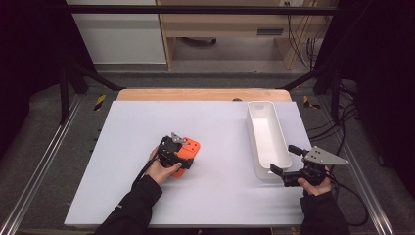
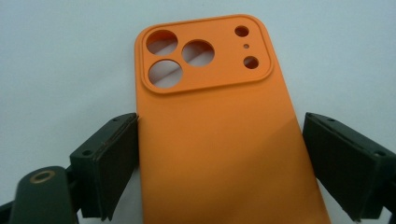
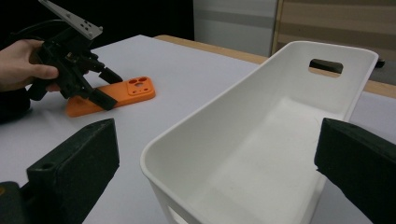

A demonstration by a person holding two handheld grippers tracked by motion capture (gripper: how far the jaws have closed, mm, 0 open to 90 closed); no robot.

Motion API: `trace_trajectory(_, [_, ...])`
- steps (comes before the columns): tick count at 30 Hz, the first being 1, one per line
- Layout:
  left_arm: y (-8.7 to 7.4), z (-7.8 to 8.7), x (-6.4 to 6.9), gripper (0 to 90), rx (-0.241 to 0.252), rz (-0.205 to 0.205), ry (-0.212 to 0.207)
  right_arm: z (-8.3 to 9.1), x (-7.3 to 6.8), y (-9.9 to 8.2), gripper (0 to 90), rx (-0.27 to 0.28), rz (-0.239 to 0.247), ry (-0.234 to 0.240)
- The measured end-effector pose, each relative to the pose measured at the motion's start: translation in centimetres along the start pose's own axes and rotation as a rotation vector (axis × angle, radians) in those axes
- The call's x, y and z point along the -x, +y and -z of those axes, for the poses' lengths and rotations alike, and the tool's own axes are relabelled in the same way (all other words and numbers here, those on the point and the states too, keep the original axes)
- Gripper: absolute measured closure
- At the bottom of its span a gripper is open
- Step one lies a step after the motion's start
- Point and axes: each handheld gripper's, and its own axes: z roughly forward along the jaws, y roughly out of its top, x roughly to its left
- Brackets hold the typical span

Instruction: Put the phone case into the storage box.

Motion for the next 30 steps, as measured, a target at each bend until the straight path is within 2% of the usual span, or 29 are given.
trace_trajectory(19, [0.1,0.6,-0.1,13.1,-0.002,-0.017,-0.01,0.0,0.0,0.0,0.4,0.001,-0.001,0.002])
trace_trajectory(30, [0.5,1.6,0.0,13.2,0.024,-0.016,-0.029,0.1,0.0,0.0,0.4,0.004,0.0,0.004])
